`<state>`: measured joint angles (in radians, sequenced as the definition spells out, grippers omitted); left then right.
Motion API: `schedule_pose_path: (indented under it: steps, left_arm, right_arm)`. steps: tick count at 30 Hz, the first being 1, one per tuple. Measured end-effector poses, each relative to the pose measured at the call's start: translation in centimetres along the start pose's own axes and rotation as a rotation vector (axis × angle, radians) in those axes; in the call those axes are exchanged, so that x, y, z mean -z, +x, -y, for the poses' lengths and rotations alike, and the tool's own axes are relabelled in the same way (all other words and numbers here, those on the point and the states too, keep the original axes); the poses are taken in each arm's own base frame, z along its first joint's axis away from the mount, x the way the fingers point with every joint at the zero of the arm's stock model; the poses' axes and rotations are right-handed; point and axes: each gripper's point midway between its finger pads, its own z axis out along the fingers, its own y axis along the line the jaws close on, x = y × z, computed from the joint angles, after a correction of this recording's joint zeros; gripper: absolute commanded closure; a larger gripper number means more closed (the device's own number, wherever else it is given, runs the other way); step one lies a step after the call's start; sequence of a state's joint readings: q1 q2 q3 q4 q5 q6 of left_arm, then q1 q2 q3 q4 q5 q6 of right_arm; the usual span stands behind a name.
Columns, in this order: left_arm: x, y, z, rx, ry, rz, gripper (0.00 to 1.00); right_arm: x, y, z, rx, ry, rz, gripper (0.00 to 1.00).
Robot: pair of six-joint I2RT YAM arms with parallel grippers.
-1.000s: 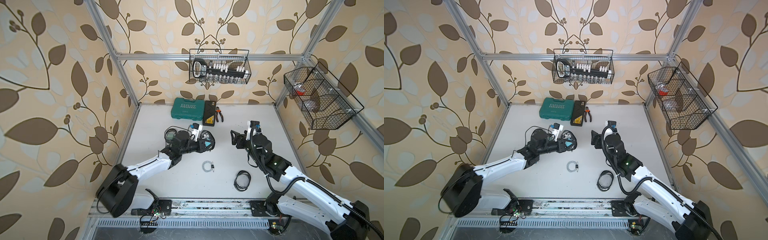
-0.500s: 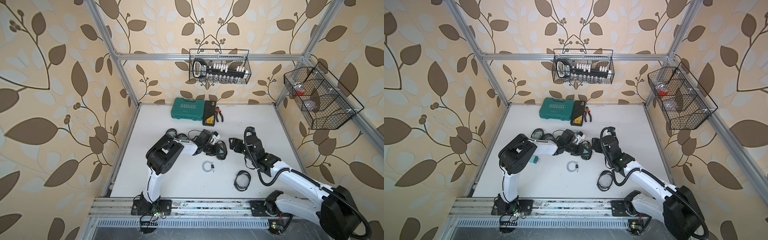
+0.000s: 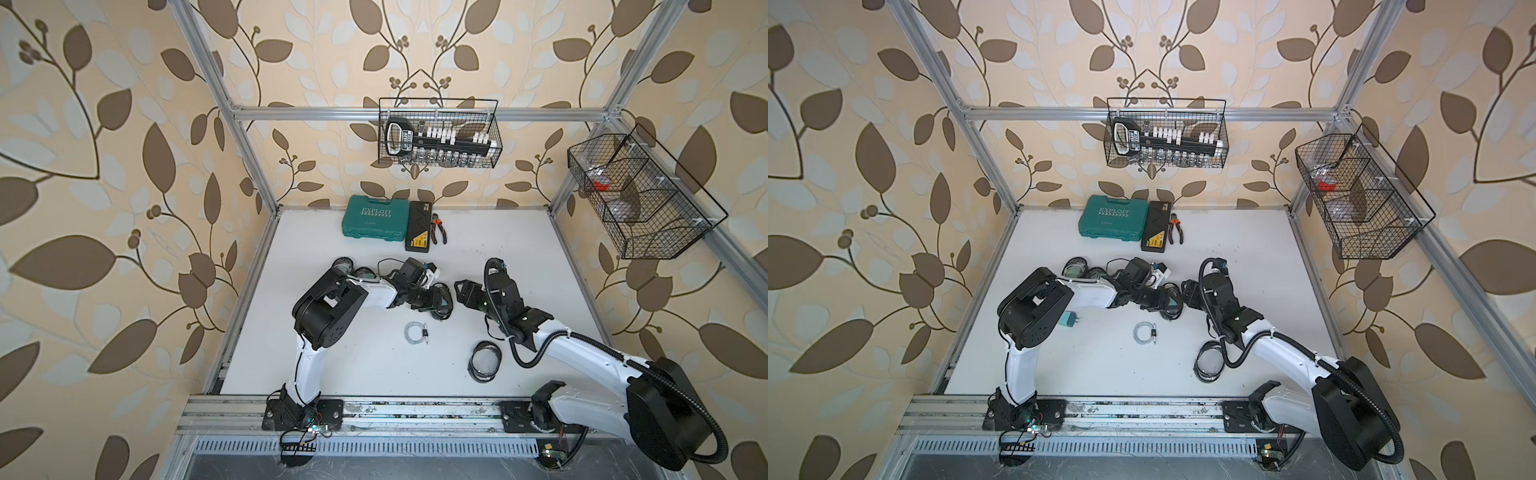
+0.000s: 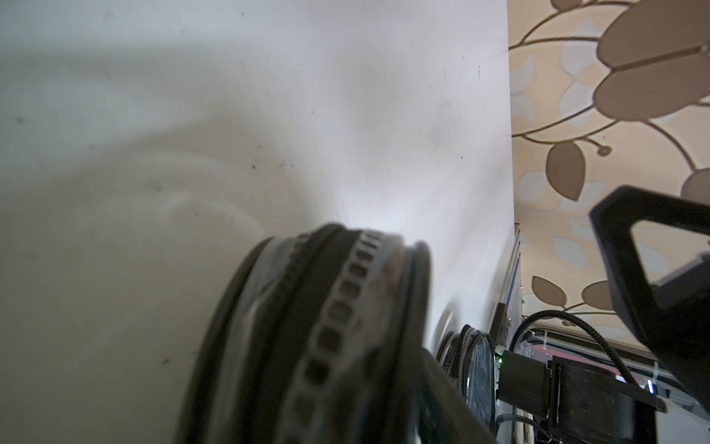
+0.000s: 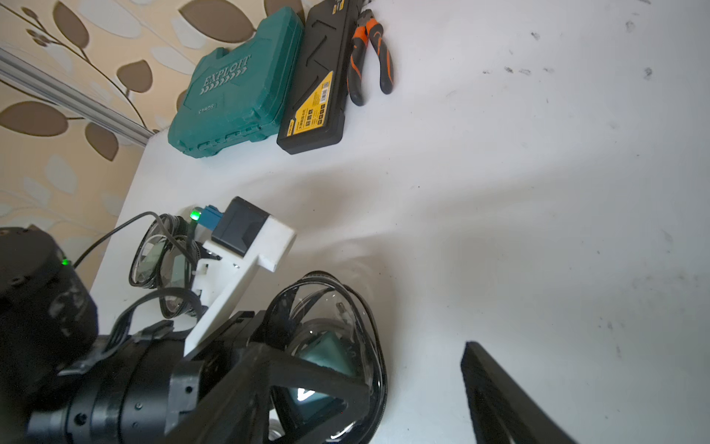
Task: Pack away charging kits
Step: Place the storage bag at the center of the board.
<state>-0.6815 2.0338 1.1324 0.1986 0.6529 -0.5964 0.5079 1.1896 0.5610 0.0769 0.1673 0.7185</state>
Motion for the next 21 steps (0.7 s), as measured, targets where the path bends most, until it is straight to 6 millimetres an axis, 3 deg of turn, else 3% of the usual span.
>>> schedule_pose_path:
  steps: [4,5,6,9,21]
  left_arm:
    - [0.3,-0.2,0.1,-0.015,-0.009,0.009,0.3]
    - [0.3,-0.2,0.2,-0.016,-0.009,0.01,0.05]
    - [0.3,-0.3,0.4,-0.023,0.0,0.011,0.01]
    - [1.0,-0.8,1.1,-0.041,-0.002,0.04,0.01]
    - [3.1,-1.3,-1.2,0.012,-0.062,0.114,0.07]
  right_arm:
    - [-0.4,0.6,0.4,-0.009,0.008,-0.014,0.35]
    - [-0.5,0.7,0.5,-0.01,0.01,-0.019,0.35]
    - [-0.7,1.0,0.7,-0.012,0.015,-0.027,0.36]
    - [-1.2,1.5,1.1,-0.017,0.028,-0.046,0.36]
    - [-2.8,3.3,1.2,-0.038,0.007,-0.11,0.4]
